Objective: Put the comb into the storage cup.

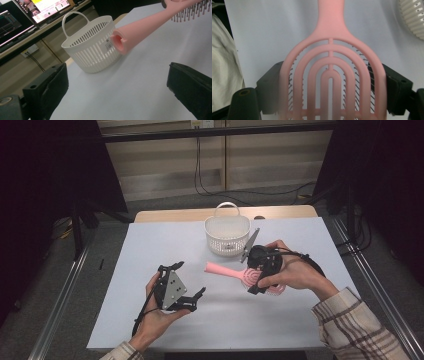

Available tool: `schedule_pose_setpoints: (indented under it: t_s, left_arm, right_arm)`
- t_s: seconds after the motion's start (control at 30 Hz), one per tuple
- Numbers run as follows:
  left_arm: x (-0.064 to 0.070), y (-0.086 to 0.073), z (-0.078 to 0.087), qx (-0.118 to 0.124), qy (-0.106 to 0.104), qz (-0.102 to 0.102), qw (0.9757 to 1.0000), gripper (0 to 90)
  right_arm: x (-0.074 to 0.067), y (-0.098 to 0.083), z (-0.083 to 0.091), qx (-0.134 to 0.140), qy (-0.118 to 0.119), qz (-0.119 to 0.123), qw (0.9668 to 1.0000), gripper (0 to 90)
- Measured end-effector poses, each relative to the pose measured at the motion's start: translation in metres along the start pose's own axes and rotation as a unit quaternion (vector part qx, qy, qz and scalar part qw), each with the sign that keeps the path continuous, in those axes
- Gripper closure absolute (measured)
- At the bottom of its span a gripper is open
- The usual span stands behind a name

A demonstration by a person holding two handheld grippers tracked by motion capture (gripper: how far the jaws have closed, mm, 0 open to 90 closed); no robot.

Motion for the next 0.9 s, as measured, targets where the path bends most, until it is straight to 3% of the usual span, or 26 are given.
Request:
schedule_pose_setpoints:
  t_s: [0.1, 0.3, 0.53, 0.73, 0.83, 0.9]
  left_arm:
    - [0.001, 0.003, -0.003, -0.008, 0.016, -0.026, 0.9995, 4.2]
    - [-0.001, 0.009, -0.009, -0.011, 0.033, -0.047, 0.9983, 4.5]
    - [0.005, 0.014, -0.014, -0.017, 0.055, -0.093, 0.994, 3.3]
    - [0.008, 0.019, -0.019, -0.02, 0.061, -0.11, 0.9919, 4.6]
    - [0.01, 0.022, -0.021, -0.024, 0.067, -0.122, 0.9899, 4.9]
    - [0.011, 0.023, -0.022, -0.028, 0.075, -0.137, 0.9874, 5.2]
  right_arm:
    - [0.002, 0.002, 0.0, -0.001, -0.002, 0.001, 1.0, 19.7]
    - [0.003, 0.005, -0.001, -0.006, 0.0, 0.002, 1.0, 19.7]
    - [0.005, 0.008, -0.002, -0.012, 0.001, 0.004, 0.9999, 19.7]
    - [0.003, 0.012, -0.004, -0.018, 0.004, 0.01, 0.9998, 19.7]
    - [0.003, 0.015, -0.005, -0.017, 0.003, 0.012, 0.9998, 19.6]
    - [0.002, 0.017, -0.005, -0.018, 0.003, 0.014, 0.9997, 19.6]
Point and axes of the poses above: each handheld gripper's, and its own axes: z roughly backward along the jaws, y roughly out of its top, x roughly to its right, the point moved 3 cm from there along -z, roughly forward along the jaws, and after that the axes turned 13 degrees about -x, right-handed, at the moved point
